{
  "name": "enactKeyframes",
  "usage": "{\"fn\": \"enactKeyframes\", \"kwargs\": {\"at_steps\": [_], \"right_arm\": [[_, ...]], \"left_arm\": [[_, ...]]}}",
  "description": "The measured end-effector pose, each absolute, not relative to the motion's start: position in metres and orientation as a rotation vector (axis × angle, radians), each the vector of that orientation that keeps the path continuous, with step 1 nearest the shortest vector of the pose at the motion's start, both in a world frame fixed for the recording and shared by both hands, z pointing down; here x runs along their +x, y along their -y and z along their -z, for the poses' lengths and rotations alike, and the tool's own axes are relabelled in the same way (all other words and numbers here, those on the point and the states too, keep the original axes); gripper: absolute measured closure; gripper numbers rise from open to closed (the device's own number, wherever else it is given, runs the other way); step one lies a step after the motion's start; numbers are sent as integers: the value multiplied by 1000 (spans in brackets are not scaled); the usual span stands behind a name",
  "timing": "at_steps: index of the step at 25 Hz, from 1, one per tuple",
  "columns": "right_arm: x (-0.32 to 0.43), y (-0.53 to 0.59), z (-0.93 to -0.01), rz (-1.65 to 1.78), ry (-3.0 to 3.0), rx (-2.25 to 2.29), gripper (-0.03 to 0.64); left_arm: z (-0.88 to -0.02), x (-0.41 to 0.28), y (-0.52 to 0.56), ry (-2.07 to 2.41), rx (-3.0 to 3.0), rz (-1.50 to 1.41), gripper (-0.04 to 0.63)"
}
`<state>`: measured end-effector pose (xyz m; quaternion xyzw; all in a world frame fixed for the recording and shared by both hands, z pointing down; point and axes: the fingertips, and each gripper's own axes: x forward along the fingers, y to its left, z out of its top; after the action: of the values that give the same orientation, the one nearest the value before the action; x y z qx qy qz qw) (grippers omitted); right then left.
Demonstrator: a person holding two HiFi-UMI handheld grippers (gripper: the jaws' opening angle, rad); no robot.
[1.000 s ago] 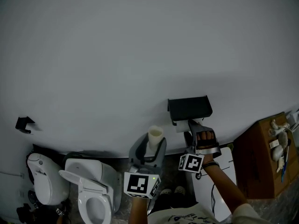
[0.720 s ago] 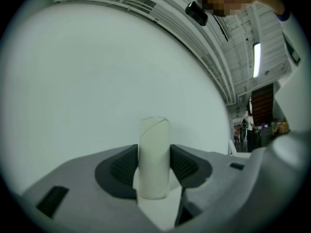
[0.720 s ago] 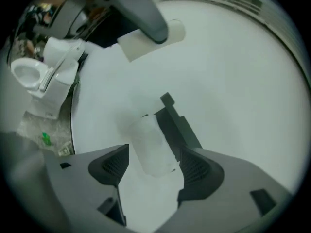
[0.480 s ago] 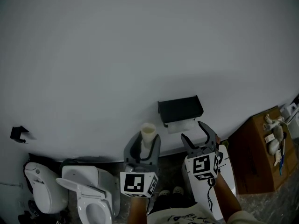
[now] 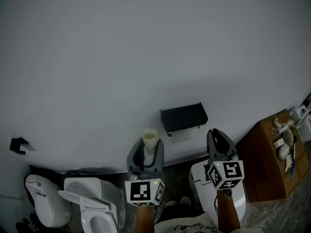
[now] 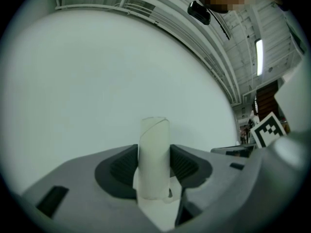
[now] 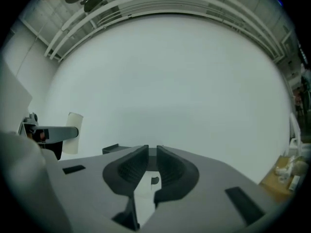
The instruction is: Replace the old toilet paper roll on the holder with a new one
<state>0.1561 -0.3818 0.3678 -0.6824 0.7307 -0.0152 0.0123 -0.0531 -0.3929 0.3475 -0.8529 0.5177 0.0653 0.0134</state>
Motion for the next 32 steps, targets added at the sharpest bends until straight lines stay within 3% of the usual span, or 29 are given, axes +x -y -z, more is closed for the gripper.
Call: {"fn": "enactKeyframes", "kwargs": {"at_steps": [6, 32], "right_arm": [[161, 379, -362, 0, -2263, -2143, 589], [162, 375, -354, -5, -2272, -2118, 595]], "left_arm": [[-345, -51, 396, -1615, -2648, -206, 393], [-332, -47, 393, -1603, -2620, -208, 393]]}}
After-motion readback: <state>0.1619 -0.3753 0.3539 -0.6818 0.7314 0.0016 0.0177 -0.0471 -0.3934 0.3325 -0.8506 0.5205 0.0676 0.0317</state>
